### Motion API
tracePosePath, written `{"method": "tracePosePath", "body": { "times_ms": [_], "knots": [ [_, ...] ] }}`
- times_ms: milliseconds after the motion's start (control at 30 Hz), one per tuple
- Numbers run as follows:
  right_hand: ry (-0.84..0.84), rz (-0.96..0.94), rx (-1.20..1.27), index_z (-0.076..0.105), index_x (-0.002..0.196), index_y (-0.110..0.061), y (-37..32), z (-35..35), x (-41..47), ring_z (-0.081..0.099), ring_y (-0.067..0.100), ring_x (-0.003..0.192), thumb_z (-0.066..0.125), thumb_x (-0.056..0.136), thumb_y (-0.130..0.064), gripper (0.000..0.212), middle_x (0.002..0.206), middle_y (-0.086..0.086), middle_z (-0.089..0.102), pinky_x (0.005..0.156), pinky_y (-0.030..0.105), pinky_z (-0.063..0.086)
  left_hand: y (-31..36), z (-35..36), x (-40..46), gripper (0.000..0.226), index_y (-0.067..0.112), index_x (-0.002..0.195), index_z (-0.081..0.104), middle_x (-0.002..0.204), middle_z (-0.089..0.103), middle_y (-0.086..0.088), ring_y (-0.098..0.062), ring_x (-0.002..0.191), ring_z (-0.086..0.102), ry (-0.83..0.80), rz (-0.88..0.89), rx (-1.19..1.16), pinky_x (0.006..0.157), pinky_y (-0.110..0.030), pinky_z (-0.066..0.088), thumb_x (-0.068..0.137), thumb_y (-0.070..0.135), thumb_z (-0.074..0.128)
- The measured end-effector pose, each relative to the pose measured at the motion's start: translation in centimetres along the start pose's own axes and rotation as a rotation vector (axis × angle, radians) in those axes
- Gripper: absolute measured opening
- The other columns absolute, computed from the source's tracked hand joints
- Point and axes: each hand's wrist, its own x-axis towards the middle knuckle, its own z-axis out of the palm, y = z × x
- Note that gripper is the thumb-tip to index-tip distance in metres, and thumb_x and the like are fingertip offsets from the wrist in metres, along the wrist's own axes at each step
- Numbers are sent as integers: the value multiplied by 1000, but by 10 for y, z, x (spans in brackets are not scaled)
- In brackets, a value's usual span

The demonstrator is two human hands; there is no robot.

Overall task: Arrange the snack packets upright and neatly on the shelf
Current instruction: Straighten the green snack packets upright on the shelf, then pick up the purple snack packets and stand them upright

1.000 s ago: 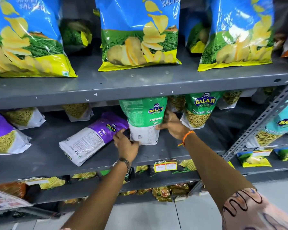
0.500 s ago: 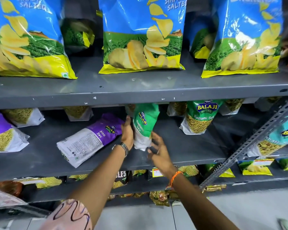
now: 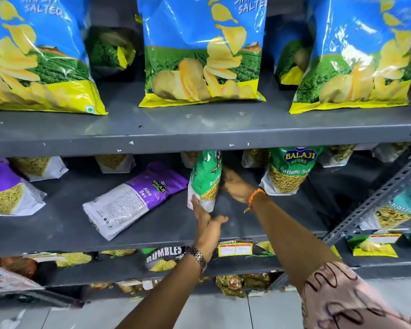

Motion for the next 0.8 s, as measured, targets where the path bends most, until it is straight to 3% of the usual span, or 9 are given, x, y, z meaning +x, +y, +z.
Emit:
{"method": "tracePosePath", "body": {
  "times_ms": [100, 200, 300, 367, 467, 567, 633, 700, 800],
  "knots": [
    [112, -21, 79, 36, 141, -3, 16, 3, -14, 51, 18, 121, 34, 79, 35, 73, 148, 23, 46, 107, 36, 44, 6, -13, 17, 117, 17, 159, 8, 163, 29, -4, -19, 145, 37, 25, 51, -23, 124, -42, 29, 53, 1, 57],
    [204, -45, 167, 32, 144, -12, 32, 11, -30, 51, 14, 122, 44, 84, 28, 73, 149, 13, 45, 106, 36, 47, 14, -33, 42, 108, 17, 153, 23, 135, 54, 1, -17, 121, 54, 25, 86, -2, 104, -34, 49, 50, -4, 47],
    [263, -50, 218, 30, 149, -11, 39, 19, -34, 50, 20, 128, 48, 86, 24, 74, 149, 7, 44, 111, 46, 44, 27, -49, 57, 89, 10, 152, 23, 144, 52, -10, -29, 137, 47, -2, 70, 113, 116, -48, 41, 71, -13, 52],
    [397, -5, 353, 42, 138, -10, 39, 18, -35, 57, 16, 110, 45, 88, 22, 60, 128, 3, 55, 98, 39, 49, 33, -69, 62, 86, 7, 156, 19, 159, 37, -14, -30, 147, 38, 24, 55, 178, 121, -52, 34, 82, -17, 54],
    [703, 137, 592, 54, 93, -16, 43, 32, -53, 51, 3, 59, 46, 87, 11, 29, 74, -5, 54, 67, 22, 37, 41, -132, 67, 58, 0, 135, 54, 156, 42, -15, -23, 132, 52, 267, 267, 478, 110, -43, 46, 79, -14, 63],
    [652, 193, 712, 50, 86, -16, 49, 105, -71, 48, 10, 61, 33, 90, 21, 41, 72, 2, 49, 61, 19, 39, 59, -202, 72, 40, -1, 119, 63, 130, 65, -20, -26, 103, 66, 497, 282, 674, 94, -43, 54, 79, 0, 66],
    [550, 224, 720, 52, 85, -13, 42, 157, -63, 50, 13, 59, 34, 88, 23, 41, 69, 5, 52, 56, 19, 46, 72, -238, 80, 43, -3, 126, 59, 127, 66, -28, -43, 111, 65, 433, 106, 853, 97, -47, 49, 87, 12, 66],
    [480, 293, 755, 51, 78, -14, 24, 193, -41, 50, 15, 57, 42, 87, 21, 37, 67, 6, 52, 57, 22, 47, 85, -266, 90, 45, -5, 134, 54, 127, 67, -21, -41, 118, 62, 265, -91, 895, 102, -43, 46, 94, 16, 61],
    [371, 413, 682, 47, 79, -16, 3, 227, -11, 46, 19, 68, 64, 85, 5, 28, 76, 6, 50, 67, 31, 44, 87, -294, 100, 13, 1, 88, 62, 52, 66, 19, -4, 61, 60, 87, -263, 786, 63, -12, 45, 98, 5, 55]
  ]
}}
